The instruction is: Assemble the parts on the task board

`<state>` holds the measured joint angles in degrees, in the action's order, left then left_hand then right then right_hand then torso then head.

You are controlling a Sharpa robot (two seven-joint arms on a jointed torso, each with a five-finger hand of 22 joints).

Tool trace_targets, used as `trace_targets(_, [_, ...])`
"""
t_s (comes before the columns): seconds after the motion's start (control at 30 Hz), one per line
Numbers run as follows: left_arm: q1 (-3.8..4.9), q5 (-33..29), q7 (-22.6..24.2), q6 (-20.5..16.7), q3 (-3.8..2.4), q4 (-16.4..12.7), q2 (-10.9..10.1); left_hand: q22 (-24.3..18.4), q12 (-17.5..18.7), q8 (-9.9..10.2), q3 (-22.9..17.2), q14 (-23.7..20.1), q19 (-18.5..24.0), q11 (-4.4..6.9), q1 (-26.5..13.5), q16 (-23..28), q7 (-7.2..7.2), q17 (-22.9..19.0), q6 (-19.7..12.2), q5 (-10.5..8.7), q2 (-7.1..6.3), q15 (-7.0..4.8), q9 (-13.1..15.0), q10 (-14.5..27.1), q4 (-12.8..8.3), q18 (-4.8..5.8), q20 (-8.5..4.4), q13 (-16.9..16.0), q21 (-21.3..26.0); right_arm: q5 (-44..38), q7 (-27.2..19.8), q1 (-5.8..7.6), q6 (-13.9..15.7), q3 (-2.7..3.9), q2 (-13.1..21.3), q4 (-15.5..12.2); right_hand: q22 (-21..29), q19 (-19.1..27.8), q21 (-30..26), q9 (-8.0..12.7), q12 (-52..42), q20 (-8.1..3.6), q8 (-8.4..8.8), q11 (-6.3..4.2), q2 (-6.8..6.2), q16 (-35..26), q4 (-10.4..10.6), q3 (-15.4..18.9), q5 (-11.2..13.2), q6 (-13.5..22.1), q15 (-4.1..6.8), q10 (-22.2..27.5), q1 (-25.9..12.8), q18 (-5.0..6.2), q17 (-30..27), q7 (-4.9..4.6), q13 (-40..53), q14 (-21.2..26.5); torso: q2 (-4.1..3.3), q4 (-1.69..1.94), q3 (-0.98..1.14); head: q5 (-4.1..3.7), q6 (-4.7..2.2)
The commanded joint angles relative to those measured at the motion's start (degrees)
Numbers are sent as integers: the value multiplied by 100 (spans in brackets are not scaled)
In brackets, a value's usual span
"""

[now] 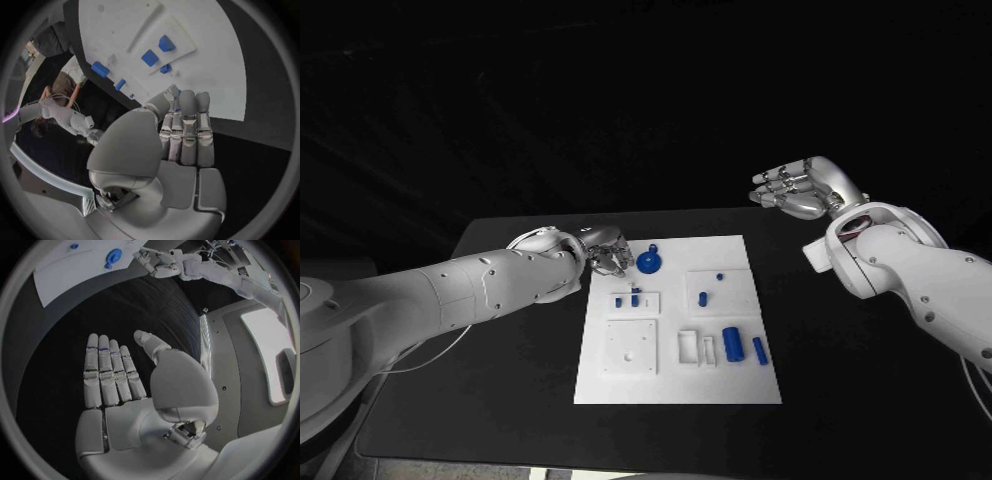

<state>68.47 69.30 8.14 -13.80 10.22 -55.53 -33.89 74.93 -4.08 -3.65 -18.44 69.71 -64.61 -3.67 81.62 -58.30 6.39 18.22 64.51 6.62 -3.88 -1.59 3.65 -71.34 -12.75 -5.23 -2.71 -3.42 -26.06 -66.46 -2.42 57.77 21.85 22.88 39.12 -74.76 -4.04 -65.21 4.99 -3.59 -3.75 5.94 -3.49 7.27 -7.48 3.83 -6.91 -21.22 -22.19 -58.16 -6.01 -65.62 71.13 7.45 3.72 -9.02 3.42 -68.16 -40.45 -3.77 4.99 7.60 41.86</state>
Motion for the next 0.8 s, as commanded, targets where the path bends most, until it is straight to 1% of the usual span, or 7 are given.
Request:
trace_targets(0.03, [24,179,233,56,-4,-43,8,143,-110,3,107,-53,94,43,82,-100,-37,51,36,5,21,-15,1,-135,-27,-7,-29,-16,-131,-44,-38,-2,-101,2,-1,-2,5,-26,0,5,33,8,-5,-19,-10,-25,-25,-8,-14,-38,-26,9,3,13,-6,10,-9,-24,-2,-4,3,6,-13])
trace_targets(0.27, [44,624,306,184,2,-34,68,124,-777,3,413,-162,129,203,132,-640,-101,365,224,-115,132,-84,2,-332,-71,70,-101,-90,-245,-44,-30,-2,-130,1,-10,4,1,-63,20,3,33,-10,-7,-34,-4,-22,-32,-37,-9,-73,-8,-39,-8,14,-4,20,-9,-70,-4,-10,7,10,-27])
trace_targets(0.37, [71,854,344,248,8,-36,105,127,-1317,-3,458,-324,143,221,131,-873,-134,522,235,-90,131,-88,4,-158,-152,78,-117,-244,-310,-44,-28,-2,-142,1,-17,9,1,-85,31,3,34,-22,-7,-43,-2,-23,-31,-48,-9,-89,3,-65,-18,12,-3,26,-9,-102,-3,-12,8,10,-30])
trace_targets(0.43, [100,1017,370,308,13,-37,141,127,-2003,0,512,-402,147,258,175,-1041,-181,609,245,-74,115,-98,2,114,-216,70,-122,-605,-365,-44,-27,-2,-148,1,-23,12,0,-88,33,3,33,-24,-7,-44,-1,-22,-31,-50,-9,-92,5,-66,-19,12,-2,27,-8,-105,0,-13,6,11,-29])
trace_targets(0.57, [153,1330,408,450,20,-31,226,127,-3916,1,604,-587,154,304,179,-1430,-232,756,238,-77,114,-100,2,1124,-287,73,-119,-1695,-472,-44,-26,-2,-161,1,-35,16,1,-94,36,3,34,-28,-6,-45,-3,-22,-31,-53,-10,-92,8,-71,-25,9,-2,27,-9,-115,1,-13,6,11,-27])
trace_targets(0.63, [173,1509,413,513,23,-29,273,133,-4767,4,581,-732,148,319,172,-1757,-254,860,222,-73,81,-96,2,1547,-333,56,-110,-2030,-604,-44,-25,-2,-166,1,-42,17,1,-104,41,3,33,-34,-6,-48,-2,-23,-30,-57,-10,-94,11,-79,-29,6,-2,28,-8,-124,0,-13,8,9,-27])
trace_targets(0.8, [198,1957,370,648,64,-11,375,131,-5491,7,519,-894,124,335,205,-2083,-285,992,200,-62,24,-86,1,1851,-340,18,-96,-2147,-826,-44,-25,-2,-173,1,-53,21,1,-104,41,3,33,-34,-6,-48,-2,-23,-30,-57,-10,-94,11,-79,-29,6,-2,28,-8,-124,-4,-17,10,3,-26])
